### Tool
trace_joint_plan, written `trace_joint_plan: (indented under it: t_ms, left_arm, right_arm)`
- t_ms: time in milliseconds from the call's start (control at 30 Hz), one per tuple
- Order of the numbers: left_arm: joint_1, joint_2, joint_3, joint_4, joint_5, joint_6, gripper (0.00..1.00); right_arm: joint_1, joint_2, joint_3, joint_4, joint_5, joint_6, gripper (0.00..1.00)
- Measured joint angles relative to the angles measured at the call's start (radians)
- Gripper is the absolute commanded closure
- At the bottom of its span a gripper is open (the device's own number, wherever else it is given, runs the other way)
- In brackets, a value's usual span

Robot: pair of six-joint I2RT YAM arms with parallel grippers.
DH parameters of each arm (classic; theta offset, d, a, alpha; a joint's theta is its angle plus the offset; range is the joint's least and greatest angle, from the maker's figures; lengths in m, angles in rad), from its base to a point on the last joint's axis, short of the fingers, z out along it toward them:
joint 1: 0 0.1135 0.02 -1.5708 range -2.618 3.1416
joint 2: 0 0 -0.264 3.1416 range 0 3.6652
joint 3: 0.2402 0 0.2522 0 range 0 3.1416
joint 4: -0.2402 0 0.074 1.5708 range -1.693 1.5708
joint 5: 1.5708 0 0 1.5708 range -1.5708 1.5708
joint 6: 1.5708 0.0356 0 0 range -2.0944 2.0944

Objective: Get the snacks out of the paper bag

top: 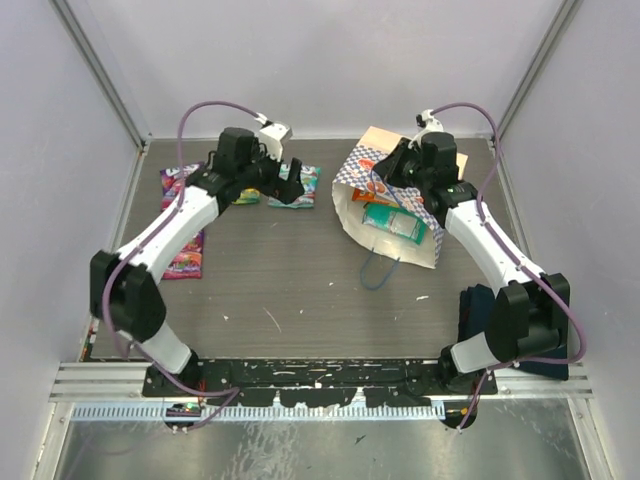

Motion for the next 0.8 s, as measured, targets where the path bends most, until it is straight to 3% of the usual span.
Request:
trace_joint_plan:
  t_ms: [167,267,433,600,800]
  left_arm:
    - [-0.156,-0.148,-0.192,0.216,0.000,-0.165,0.01]
    - [-0.284,-0.105,-0.263,0.330,-0.055,-0.307,0.02]
    - [-0.431,0.080,-0.447,0.773,-0.111,-0.688,0.03]
    - [-0.488,0.310,-0.438,1.004,-0.167,-1.007,0.02]
    - [-0.515,0.385,-0.385,1.148,-0.294,-1.266,0.02]
  right_arm:
    - [0.005,0.003,0.009,-0.015,0.027,-0.006,0.99]
    - [0.005,0.004,0.010,-0.017,0.034,-0.002,0.99]
    - [0.005,0.004,0.010,-0.011,0.042,0.012,0.99]
    - [0.006,-0.006,0.010,-0.026,0.072,0.005,0.99]
    - [0.006,-0.050,0.008,-0.029,0.122,-0.018,0.99]
